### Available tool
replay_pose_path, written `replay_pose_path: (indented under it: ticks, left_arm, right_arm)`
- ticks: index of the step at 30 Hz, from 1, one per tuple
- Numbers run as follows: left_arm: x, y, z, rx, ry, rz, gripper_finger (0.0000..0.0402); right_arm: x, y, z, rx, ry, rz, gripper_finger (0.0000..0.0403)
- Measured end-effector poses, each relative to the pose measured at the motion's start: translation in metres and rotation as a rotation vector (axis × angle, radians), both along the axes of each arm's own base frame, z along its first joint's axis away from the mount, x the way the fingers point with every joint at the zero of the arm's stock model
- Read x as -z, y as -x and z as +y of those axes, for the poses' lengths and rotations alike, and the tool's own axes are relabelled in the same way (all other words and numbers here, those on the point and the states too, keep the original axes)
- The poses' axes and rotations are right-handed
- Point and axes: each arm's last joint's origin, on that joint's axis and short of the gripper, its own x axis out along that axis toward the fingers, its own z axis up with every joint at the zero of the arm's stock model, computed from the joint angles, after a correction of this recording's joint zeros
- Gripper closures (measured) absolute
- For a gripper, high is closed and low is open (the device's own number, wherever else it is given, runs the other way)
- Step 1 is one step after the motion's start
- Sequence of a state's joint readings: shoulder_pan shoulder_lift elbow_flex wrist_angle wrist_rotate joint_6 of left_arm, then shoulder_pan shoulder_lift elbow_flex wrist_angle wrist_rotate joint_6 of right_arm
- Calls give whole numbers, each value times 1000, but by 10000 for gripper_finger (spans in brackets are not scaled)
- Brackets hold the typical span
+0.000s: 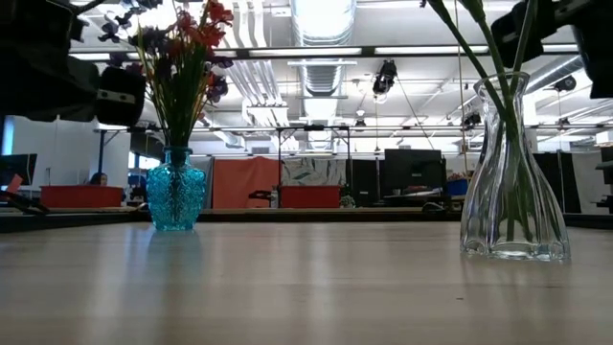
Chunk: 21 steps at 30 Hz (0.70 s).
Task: Sort flowers into vase by color
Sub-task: Return to Home Position
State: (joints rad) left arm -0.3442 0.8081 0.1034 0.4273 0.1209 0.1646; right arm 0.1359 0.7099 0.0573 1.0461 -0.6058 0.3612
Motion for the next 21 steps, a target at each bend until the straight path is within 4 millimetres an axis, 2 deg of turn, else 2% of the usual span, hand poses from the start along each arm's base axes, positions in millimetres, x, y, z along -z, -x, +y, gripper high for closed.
replay_pose_path:
  ticks: [4,8,14,21]
  left_arm:
    - [-10,14,5,29,-36,-55,401]
    - [-16,25,10,12,-56,-101,401]
    - [-18,38,15,-9,-60,-111,401]
    - [-20,50,21,-49,-106,-161,401]
  right_arm:
    - [-1,11,-7,-22,13,-51,76]
    - [5,16,-8,33,129,-115,76]
    - [23,7,-17,425,235,33,76]
    - [21,9,-23,549,292,-4,76]
